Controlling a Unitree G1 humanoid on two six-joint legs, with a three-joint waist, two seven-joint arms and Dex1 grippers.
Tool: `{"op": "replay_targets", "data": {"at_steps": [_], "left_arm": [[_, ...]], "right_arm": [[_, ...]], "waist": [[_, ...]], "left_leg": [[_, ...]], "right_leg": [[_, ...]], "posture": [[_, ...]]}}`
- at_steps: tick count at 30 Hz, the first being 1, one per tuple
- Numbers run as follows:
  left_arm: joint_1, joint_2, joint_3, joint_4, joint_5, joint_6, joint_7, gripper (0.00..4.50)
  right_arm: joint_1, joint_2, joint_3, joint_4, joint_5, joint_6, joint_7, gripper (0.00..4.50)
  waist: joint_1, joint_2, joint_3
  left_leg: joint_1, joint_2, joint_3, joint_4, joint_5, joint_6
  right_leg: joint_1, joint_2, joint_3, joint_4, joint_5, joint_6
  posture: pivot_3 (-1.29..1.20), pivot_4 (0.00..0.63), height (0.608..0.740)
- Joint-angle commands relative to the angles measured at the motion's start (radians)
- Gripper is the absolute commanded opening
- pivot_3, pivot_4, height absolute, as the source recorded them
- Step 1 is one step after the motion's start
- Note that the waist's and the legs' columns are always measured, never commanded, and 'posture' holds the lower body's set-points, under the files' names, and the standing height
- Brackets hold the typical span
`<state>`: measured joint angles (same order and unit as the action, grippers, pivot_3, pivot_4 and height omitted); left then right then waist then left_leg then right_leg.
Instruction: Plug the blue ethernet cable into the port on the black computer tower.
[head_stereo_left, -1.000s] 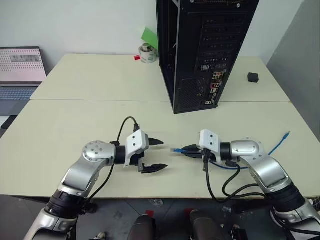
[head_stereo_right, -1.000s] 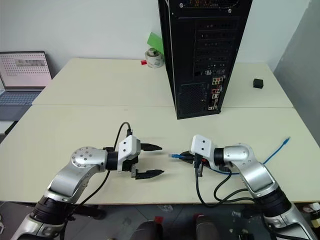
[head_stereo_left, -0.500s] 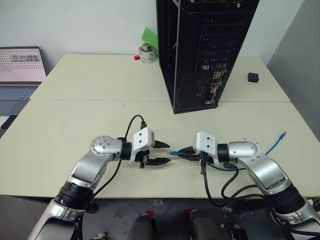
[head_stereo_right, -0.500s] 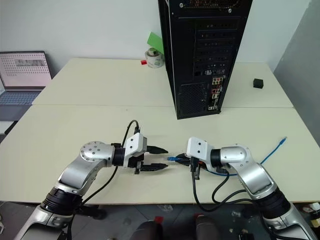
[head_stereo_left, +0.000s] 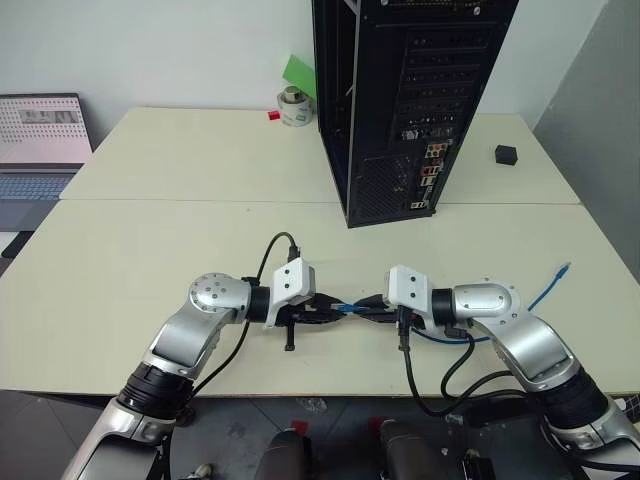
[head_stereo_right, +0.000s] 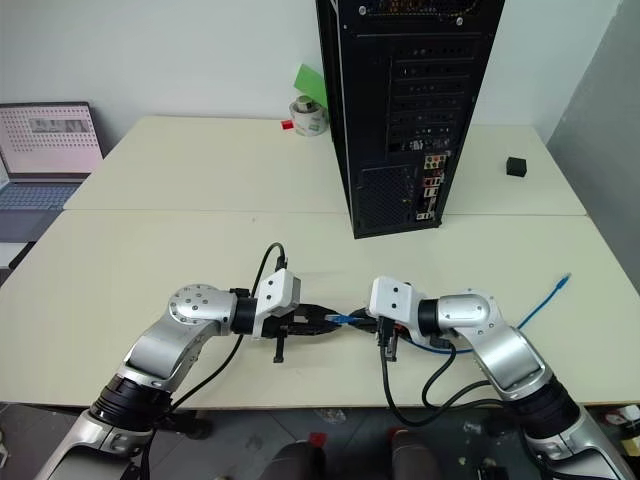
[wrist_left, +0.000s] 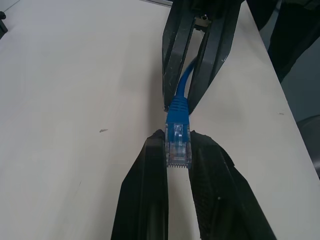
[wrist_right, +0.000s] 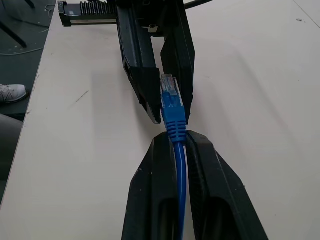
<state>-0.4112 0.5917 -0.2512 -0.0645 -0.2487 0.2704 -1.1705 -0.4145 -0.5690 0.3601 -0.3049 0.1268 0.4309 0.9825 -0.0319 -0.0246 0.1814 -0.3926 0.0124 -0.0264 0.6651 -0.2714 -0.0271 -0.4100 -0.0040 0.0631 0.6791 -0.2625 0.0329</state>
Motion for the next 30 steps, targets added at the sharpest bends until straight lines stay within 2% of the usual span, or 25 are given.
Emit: {"op": "replay_targets", "data": {"at_steps": [1,4,7,10,15,20,23,27,30], "left_arm": [[-0.01,0.008,0.007,-0.012,0.017,-0.046,0.0,0.32],[-0.006,0.006,0.008,-0.001,0.036,-0.097,0.003,0.32],[0.01,-0.002,0.022,-0.004,0.033,-0.186,-0.002,0.32],[0.018,-0.003,0.034,-0.005,0.059,-0.308,0.021,0.32],[0.048,-0.013,0.048,0.038,0.107,-0.524,0.065,0.32],[0.015,-0.044,0.075,0.218,0.263,-1.007,0.211,0.32],[-0.013,-0.055,0.102,0.317,0.367,-1.222,0.323,0.32],[-0.04,-0.057,0.125,0.386,0.47,-1.384,0.447,0.32],[-0.047,-0.054,0.134,0.403,0.519,-1.435,0.512,0.32]], "right_arm": [[-0.02,-0.012,0.005,-0.029,-0.001,-0.012,0.018,0.83],[-0.024,-0.02,-0.006,-0.029,0.006,-0.011,0.024,1.55],[-0.017,-0.073,-0.058,-0.059,0.05,0.019,0.064,2.24],[0.006,-0.12,-0.128,-0.098,0.13,0.087,0.084,3.08],[0.031,-0.109,-0.252,-0.154,0.323,0.28,0.053,4.29],[0.027,-0.016,-0.323,-0.166,0.472,0.438,-0.053,4.31],[0.014,0.044,-0.341,-0.16,0.537,0.5,-0.107,4.31],[0.003,0.108,-0.333,-0.148,0.58,0.545,-0.175,4.31],[-0.004,0.146,-0.329,-0.139,0.606,0.557,-0.206,4.31]], "waist": [[0.0,0.0,0.0],[0.0,0.0,0.0],[0.001,0.0,0.0],[0.002,0.0,0.0],[0.0,0.0,0.0],[0.001,0.0,0.0],[0.002,0.0,0.0],[0.002,0.0,0.0],[0.002,0.0,0.0]], "left_leg": [[0.0,0.0,0.0,0.0,0.0,0.0],[0.0,0.0,0.0,0.0,0.0,0.0],[0.0,0.0,0.0,0.0,0.0,0.0],[0.0,0.0,0.0,0.0,0.0,0.0],[0.0,0.0,0.0,0.0,0.0,0.0],[0.0,0.0,0.0,0.0,0.0,0.0],[0.0,0.0,0.0,0.0,0.0,0.0],[-0.001,0.0,0.0,0.0,0.0,0.0],[-0.001,0.0,0.0,0.0,0.0,0.0]], "right_leg": [[0.0,0.0,0.0,0.0,0.0,0.0],[0.0,0.0,0.0,0.0,0.0,0.0],[0.0,0.0,0.0,0.0,0.0,0.0],[0.0,-0.001,0.0,0.0,0.0,0.0],[0.0,-0.001,0.0,0.0,0.0,0.0],[0.0,-0.001,0.0,0.0,0.0,0.0],[0.0,-0.001,0.0,0.0,0.0,0.0],[0.0,-0.001,0.0,0.0,0.0,0.0],[0.0,-0.002,0.0,0.0,0.0,0.0]], "posture": [[0.0,0.15,0.74],[0.0,0.15,0.74],[0.0,0.15,0.74],[0.0,0.15,0.74],[0.0,0.15,0.74],[0.0,0.15,0.74],[0.0,0.15,0.74],[0.0,0.15,0.74],[0.0,0.15,0.74]]}}
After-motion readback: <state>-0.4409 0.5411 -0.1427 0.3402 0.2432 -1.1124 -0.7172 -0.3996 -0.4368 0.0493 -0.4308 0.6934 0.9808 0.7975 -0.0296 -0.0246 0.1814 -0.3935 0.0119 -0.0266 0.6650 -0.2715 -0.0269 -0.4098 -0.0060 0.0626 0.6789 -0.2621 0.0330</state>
